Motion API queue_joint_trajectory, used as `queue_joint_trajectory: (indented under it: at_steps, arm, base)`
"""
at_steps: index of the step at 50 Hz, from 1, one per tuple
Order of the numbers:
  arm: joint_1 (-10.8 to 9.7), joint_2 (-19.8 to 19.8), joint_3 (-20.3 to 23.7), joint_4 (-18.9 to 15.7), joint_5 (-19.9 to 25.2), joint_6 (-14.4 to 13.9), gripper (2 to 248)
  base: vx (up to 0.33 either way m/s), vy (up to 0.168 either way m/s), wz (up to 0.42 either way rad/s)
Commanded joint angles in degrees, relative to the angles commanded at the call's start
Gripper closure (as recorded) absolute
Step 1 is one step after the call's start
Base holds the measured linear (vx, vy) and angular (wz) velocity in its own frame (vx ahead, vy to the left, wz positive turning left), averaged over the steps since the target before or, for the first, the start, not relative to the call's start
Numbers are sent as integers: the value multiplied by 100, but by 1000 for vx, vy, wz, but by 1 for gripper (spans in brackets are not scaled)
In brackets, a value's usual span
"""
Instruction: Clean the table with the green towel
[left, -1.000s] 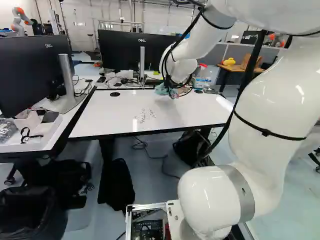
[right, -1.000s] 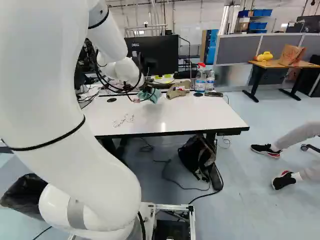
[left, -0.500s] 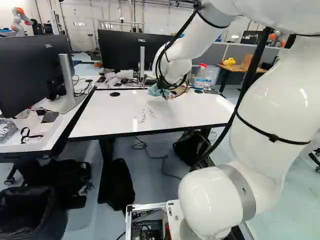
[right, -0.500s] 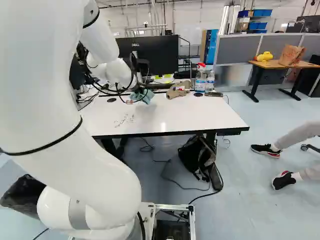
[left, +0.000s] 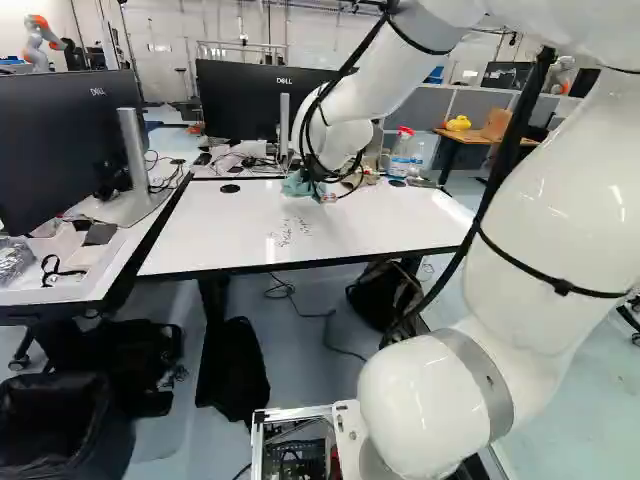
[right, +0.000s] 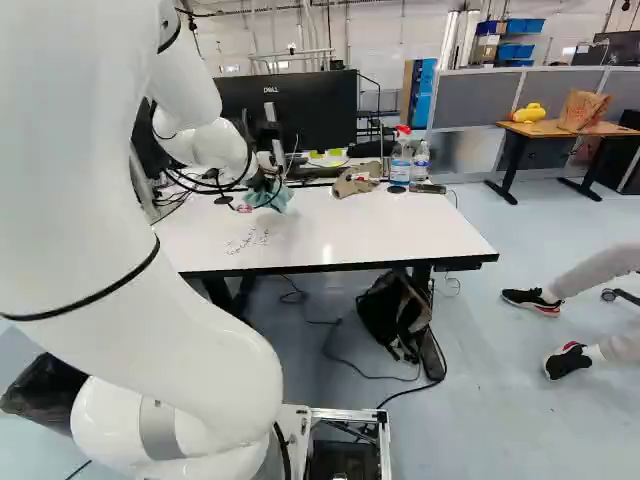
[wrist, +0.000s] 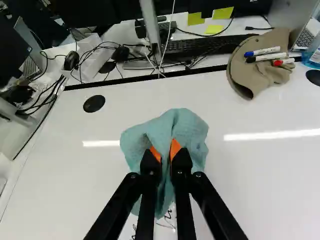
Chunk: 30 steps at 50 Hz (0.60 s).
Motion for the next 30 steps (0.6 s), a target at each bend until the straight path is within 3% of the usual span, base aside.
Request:
queue_joint_trajectory:
  at_steps: [30]
  arm:
    - [53,23,23,259,-695,0,209]
  base:
    - [0,0,0]
